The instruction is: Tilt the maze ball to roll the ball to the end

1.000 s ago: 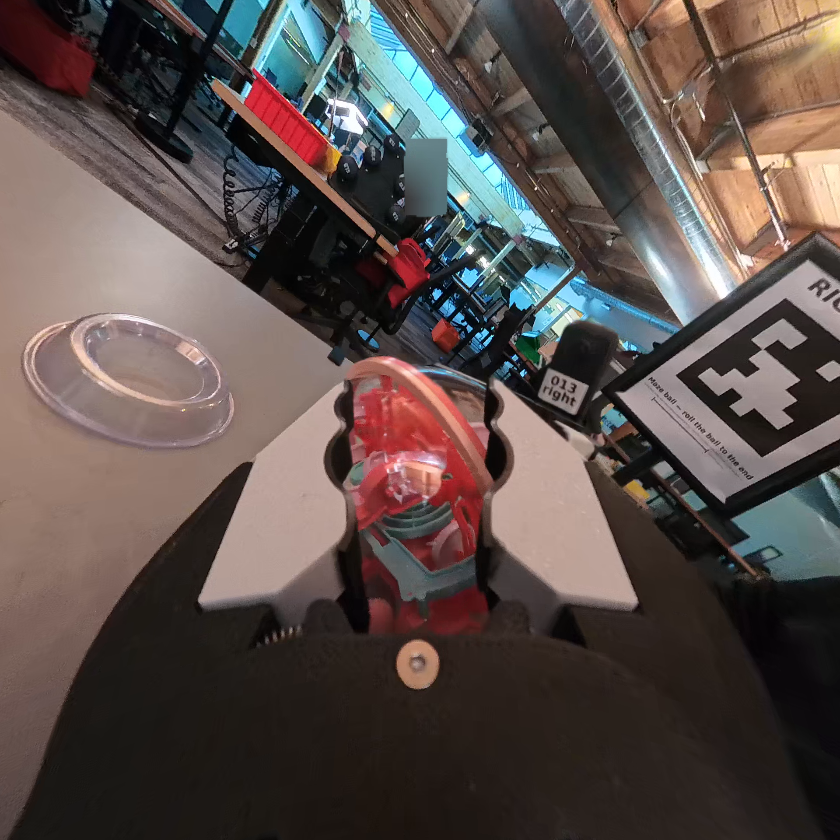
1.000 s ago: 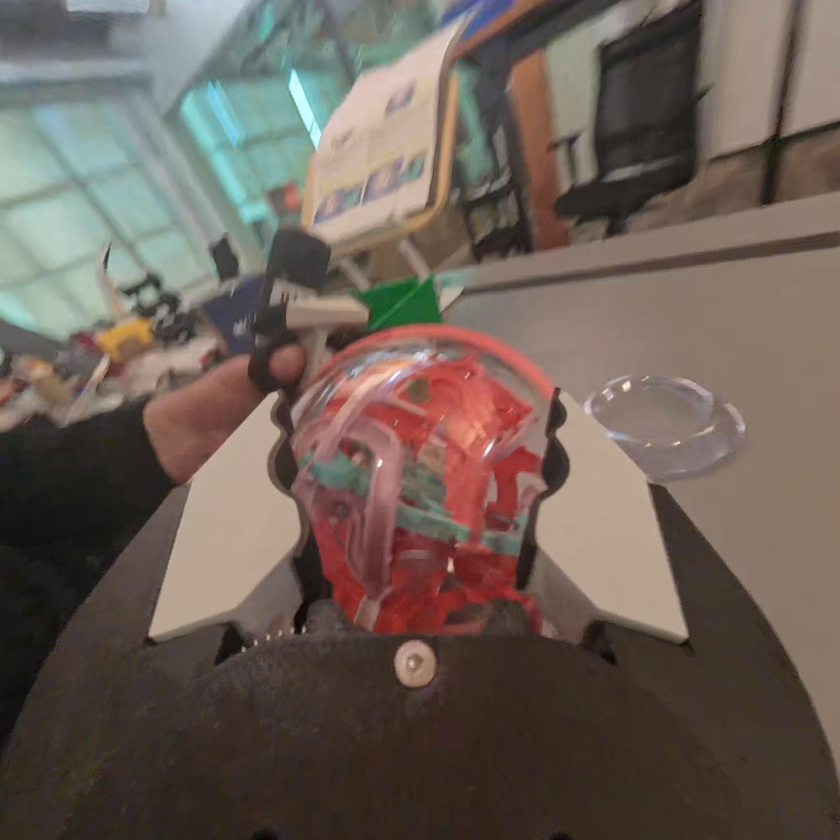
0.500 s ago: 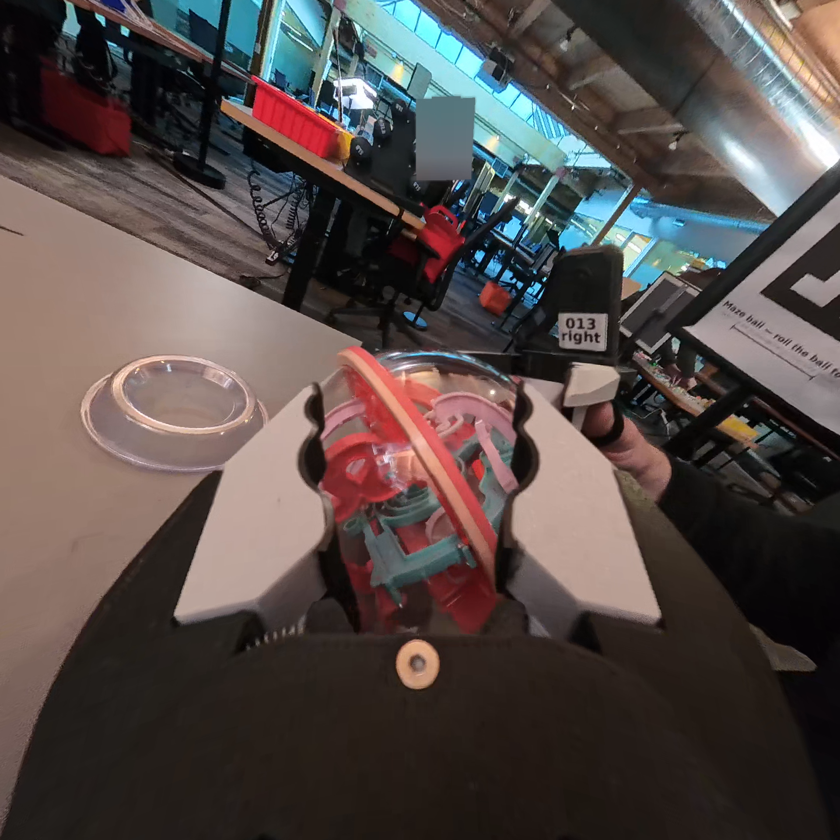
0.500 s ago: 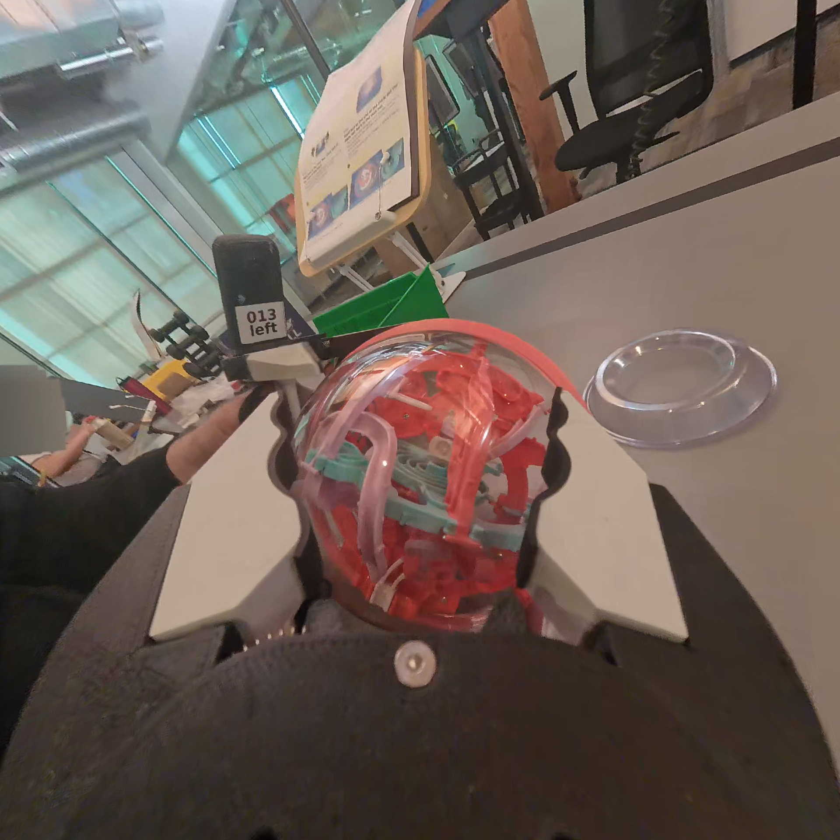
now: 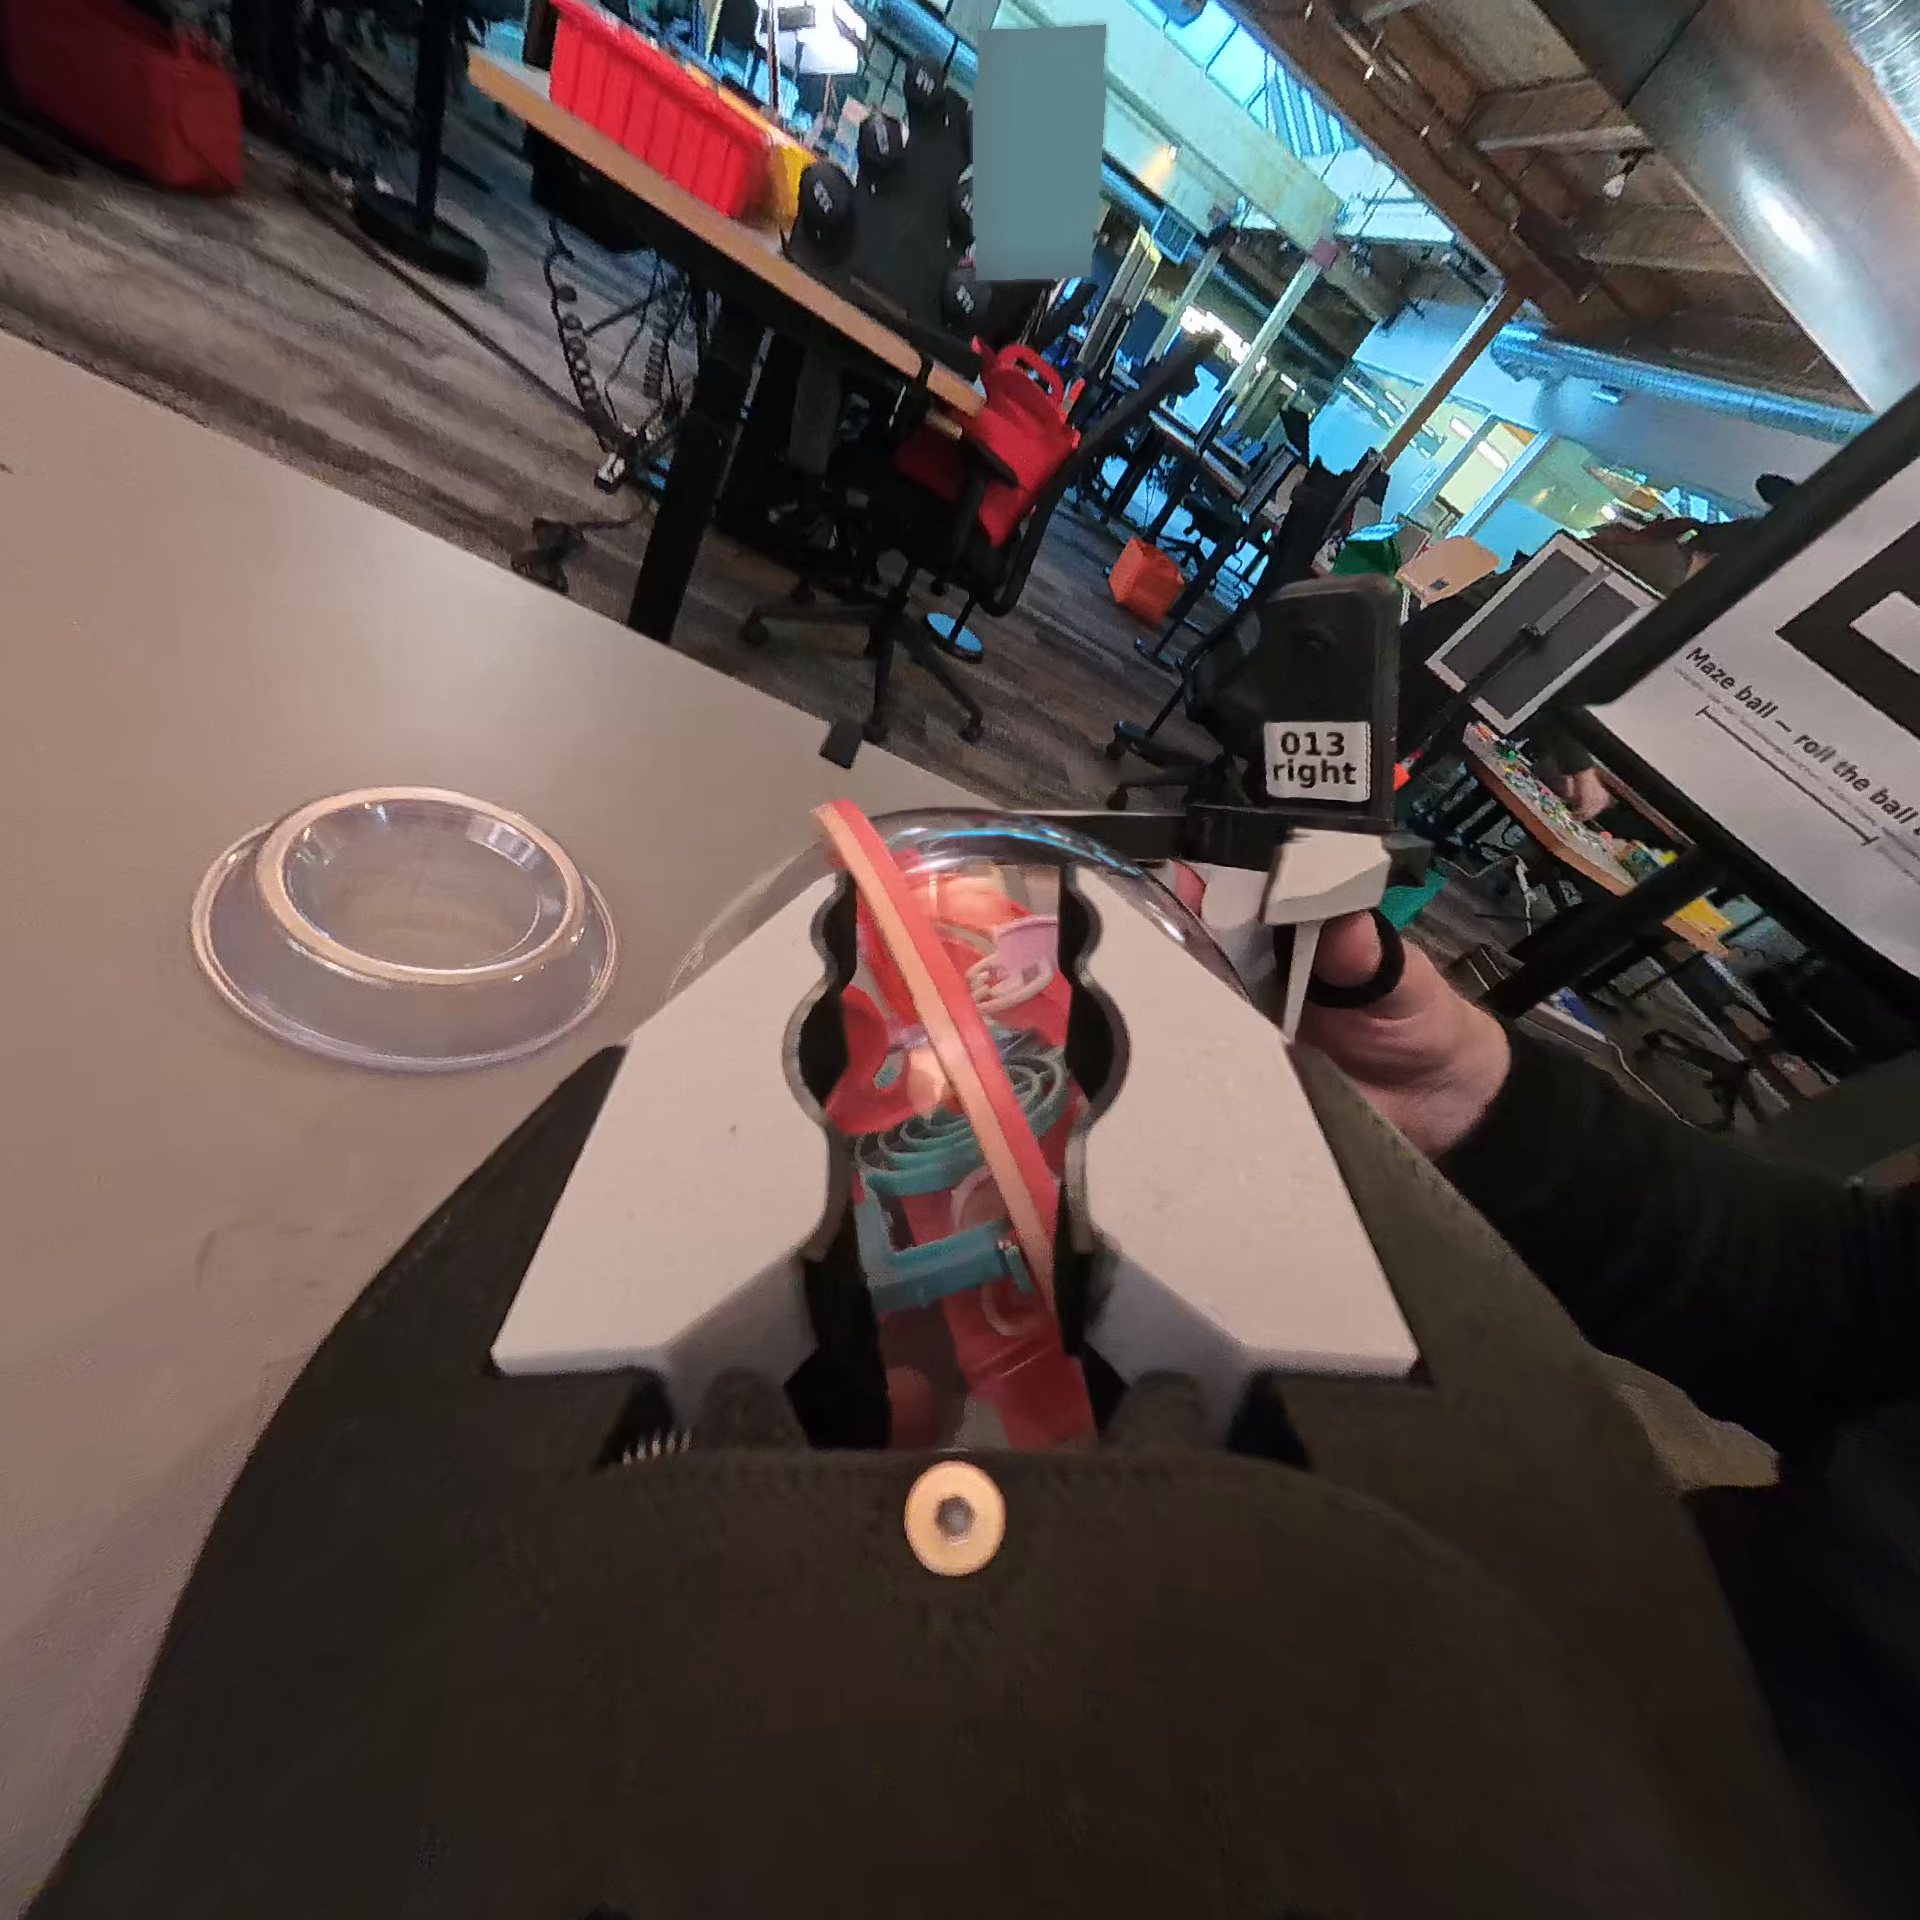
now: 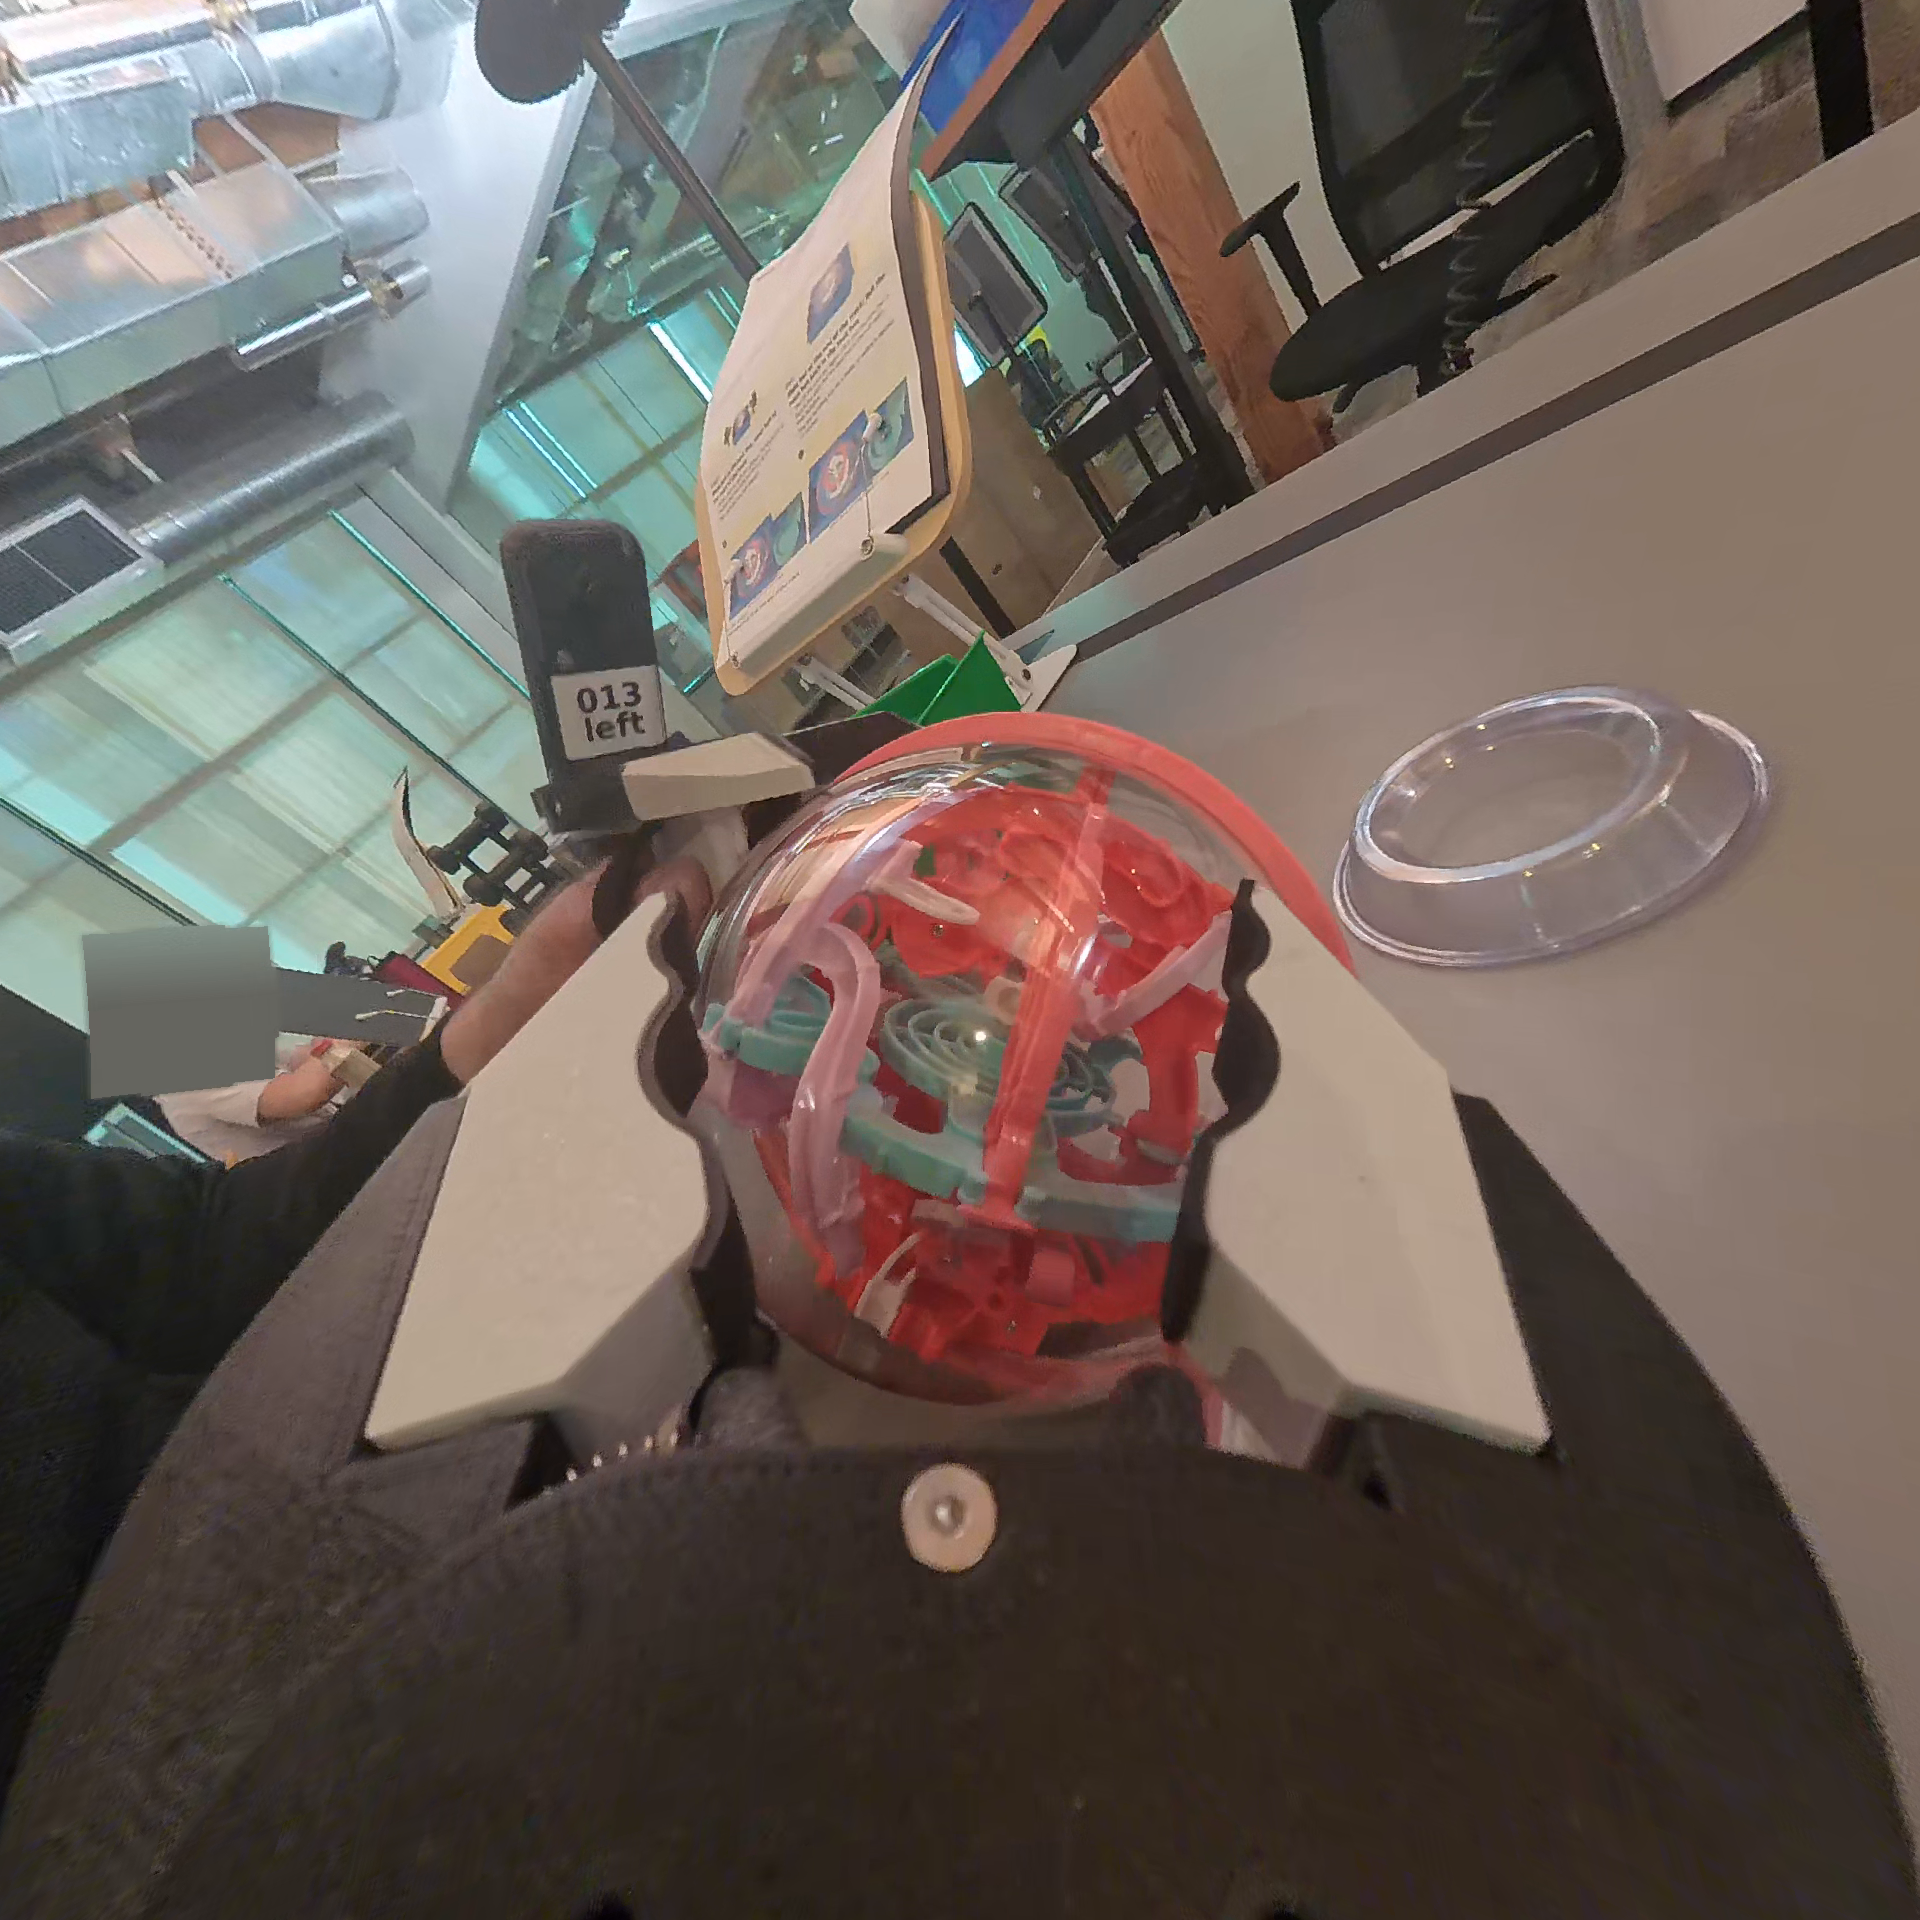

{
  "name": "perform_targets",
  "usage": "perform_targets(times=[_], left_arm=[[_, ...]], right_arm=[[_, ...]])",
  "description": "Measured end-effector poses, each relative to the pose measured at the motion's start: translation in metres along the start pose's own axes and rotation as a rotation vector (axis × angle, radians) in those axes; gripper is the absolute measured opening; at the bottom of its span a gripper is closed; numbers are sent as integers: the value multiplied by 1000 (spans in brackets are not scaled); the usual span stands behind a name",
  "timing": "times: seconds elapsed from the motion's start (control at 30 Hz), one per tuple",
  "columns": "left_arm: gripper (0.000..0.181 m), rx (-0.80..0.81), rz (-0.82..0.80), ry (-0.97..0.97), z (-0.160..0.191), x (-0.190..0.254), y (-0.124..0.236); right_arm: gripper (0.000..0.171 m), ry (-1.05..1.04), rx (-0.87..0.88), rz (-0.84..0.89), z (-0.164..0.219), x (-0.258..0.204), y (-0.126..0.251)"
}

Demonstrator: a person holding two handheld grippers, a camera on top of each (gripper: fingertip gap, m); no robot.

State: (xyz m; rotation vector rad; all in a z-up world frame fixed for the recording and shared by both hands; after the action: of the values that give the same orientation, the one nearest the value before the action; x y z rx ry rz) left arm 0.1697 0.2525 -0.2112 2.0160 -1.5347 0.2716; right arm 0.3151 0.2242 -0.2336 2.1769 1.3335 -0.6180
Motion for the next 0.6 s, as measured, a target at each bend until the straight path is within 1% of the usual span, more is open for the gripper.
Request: perform_targets(times=[0.17, 0.33, 0.37, 0.5, 0.6], left_arm=[[23, -82, 26, 80, -7, -9, -4], [12, -145, 36, 102, -13, -13, -8], [8, -156, 40, 97, -14, -13, -9], [7, -191, 30, 58, -17, -14, -12], [7, -217, 37, 28, -19, -15, -12]], right_arm=[[97, -16, 16, -7, 2, 2, 3], [92, -43, 32, -36, 4, 9, 7], [87, -48, 38, -46, 3, 10, 9], [69, -34, 29, -67, 3, 21, 13], [47, -21, -3, -93, 0, 30, 20]])
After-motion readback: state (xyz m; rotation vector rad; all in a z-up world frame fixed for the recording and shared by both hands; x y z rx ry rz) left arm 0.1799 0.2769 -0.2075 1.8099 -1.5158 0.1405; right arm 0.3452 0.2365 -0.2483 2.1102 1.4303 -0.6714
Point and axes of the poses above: each gripper's, where its closed fingertips meet, y back along the fingers, z out of its underside, x = y × z across the jaws, the point moved 6 cm from there along y, back along the fingers, and after that the axes turned 13 degrees about -x, right-handed, at the moved point
